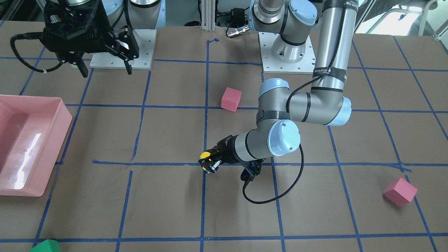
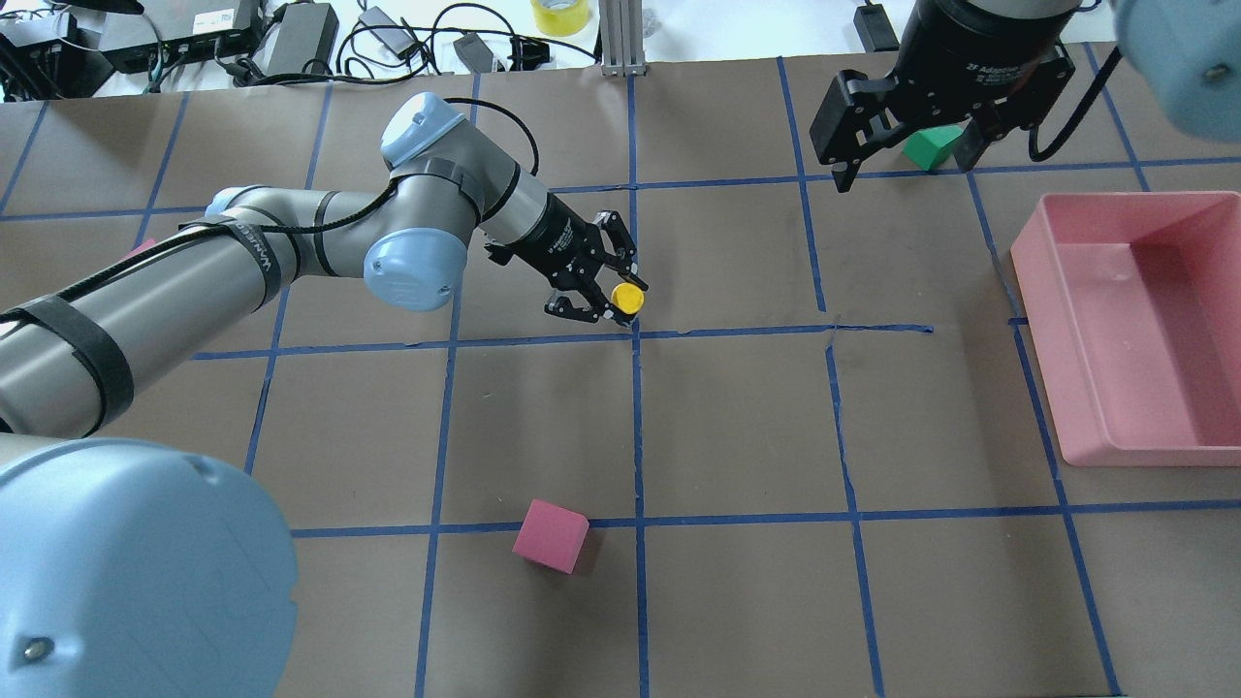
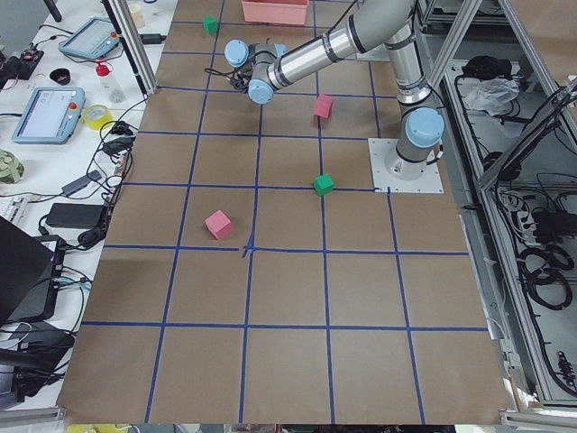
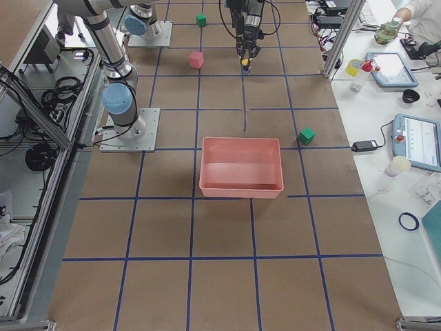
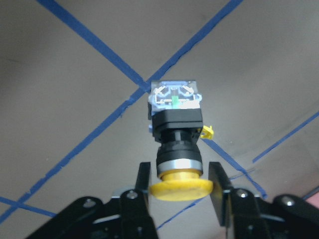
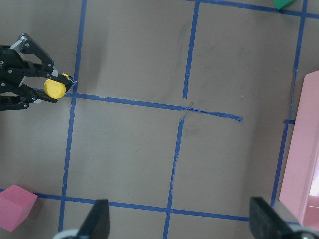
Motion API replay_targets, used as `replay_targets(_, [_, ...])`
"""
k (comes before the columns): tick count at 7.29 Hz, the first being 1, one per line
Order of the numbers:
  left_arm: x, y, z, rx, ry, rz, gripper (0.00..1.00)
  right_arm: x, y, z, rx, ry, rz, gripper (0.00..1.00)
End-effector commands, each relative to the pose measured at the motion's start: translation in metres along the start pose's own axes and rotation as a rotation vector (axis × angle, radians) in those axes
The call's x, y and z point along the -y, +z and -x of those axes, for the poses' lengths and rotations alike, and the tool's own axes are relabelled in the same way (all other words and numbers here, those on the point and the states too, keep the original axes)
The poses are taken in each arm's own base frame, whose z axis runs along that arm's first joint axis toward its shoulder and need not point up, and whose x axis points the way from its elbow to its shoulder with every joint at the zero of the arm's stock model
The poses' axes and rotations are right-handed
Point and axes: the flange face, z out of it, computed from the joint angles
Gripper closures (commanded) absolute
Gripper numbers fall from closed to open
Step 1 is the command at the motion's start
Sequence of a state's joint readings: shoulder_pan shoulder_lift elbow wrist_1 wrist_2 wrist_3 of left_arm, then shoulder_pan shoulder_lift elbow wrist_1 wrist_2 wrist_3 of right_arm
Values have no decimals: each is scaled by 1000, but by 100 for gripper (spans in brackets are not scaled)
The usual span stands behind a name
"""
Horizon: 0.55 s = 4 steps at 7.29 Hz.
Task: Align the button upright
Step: 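Set the button upright on the table and open the left gripper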
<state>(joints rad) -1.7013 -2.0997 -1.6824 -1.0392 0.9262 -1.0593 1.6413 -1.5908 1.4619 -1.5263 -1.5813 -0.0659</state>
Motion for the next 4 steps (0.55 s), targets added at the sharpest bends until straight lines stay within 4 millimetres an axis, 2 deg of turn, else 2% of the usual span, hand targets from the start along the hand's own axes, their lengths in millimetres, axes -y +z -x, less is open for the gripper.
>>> replay_targets(1, [0,1,0,0,-3,5,82,0,0,0,1,0,0,0])
replay_targets(2, [0,1,0,-4,-6,11,66,0,0,0,1,0,0,0])
replay_targets(3, [-1,1,-1,-6,-6,14,65,1,1,0,3,0,1,0])
replay_targets(4, [0,2,0,-3,-9,15,53,1,1,0,3,0,1,0])
